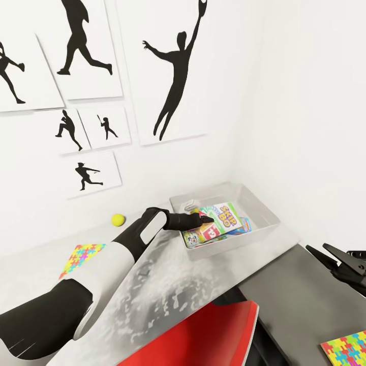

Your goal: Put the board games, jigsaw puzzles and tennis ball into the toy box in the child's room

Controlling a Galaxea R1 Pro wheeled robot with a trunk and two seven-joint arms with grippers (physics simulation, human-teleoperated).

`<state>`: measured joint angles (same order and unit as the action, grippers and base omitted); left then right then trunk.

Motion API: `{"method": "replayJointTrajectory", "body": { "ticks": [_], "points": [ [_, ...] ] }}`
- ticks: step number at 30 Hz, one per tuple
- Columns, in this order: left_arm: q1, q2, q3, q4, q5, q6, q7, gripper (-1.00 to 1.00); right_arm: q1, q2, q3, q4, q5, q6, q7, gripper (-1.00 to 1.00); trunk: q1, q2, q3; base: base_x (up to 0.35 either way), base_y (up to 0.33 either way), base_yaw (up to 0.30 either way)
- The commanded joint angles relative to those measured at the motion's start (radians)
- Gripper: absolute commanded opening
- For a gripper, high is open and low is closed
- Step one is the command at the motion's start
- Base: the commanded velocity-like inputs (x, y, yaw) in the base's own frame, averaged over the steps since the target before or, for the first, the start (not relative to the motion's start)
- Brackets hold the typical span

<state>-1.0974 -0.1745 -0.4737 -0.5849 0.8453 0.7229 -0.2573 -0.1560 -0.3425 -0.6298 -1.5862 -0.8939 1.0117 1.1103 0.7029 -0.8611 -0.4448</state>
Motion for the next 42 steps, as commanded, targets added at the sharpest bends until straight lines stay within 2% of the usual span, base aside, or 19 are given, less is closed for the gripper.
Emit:
{"method": "replayJointTrajectory", "body": {
  "ticks": [1,10,14,21,24,29,32,35,40,42],
  "points": [
    [-0.001,0.000,0.000,0.000,-0.002,0.002,-0.003,1.00,-0.001,0.000,-0.001,0.000,0.001,0.004,0.003,1.00,0.000,-0.001,-0.001,0.000,0.000,0.000],
    [-0.001,0.000,0.000,-0.008,-0.001,0.003,-0.006,1.00,0.000,0.000,-0.001,0.000,0.001,0.004,0.003,1.00,0.000,-0.001,-0.001,0.000,0.000,0.000],
    [-0.001,0.000,0.004,-0.012,-0.001,0.026,-0.005,1.00,-0.001,0.000,-0.002,0.000,0.001,0.004,0.003,1.00,0.000,-0.001,-0.001,0.000,0.000,0.000],
    [-0.002,0.000,0.010,-0.025,-0.005,0.151,-0.001,1.00,-0.001,-0.001,-0.002,0.000,0.001,0.004,0.003,1.00,0.000,-0.001,-0.001,0.000,0.000,0.000],
    [-0.002,0.003,0.011,-0.076,-0.005,0.209,0.000,1.00,-0.001,-0.001,-0.002,0.000,0.001,0.004,0.003,1.00,0.000,-0.001,-0.001,0.000,0.000,0.000],
    [-0.002,0.065,0.018,-0.191,0.003,0.294,-0.002,1.00,-0.001,-0.001,-0.002,0.000,0.001,0.004,0.003,1.00,0.000,-0.001,-0.001,0.000,0.000,0.000],
    [-0.002,0.102,0.073,-0.266,0.016,0.313,-0.003,1.00,-0.001,-0.001,-0.002,0.000,0.001,0.004,0.004,1.00,0.000,-0.001,-0.001,0.000,0.000,0.000],
    [0.000,0.117,0.140,-0.302,0.023,0.319,-0.004,1.00,-0.001,-0.001,-0.002,0.000,0.002,0.004,0.005,1.00,0.000,-0.001,-0.001,0.000,0.000,0.000],
    [0.002,0.154,0.177,-0.342,0.030,0.321,-0.008,1.00,-0.001,-0.001,-0.002,0.000,0.003,0.004,0.005,1.00,0.000,-0.001,-0.001,0.000,0.000,0.000],
    [0.003,0.161,0.191,-0.362,0.043,0.322,-0.013,1.00,-0.001,-0.001,-0.002,0.000,0.003,0.004,0.005,1.00,0.000,-0.001,-0.001,0.000,0.000,0.000]
  ]
}}
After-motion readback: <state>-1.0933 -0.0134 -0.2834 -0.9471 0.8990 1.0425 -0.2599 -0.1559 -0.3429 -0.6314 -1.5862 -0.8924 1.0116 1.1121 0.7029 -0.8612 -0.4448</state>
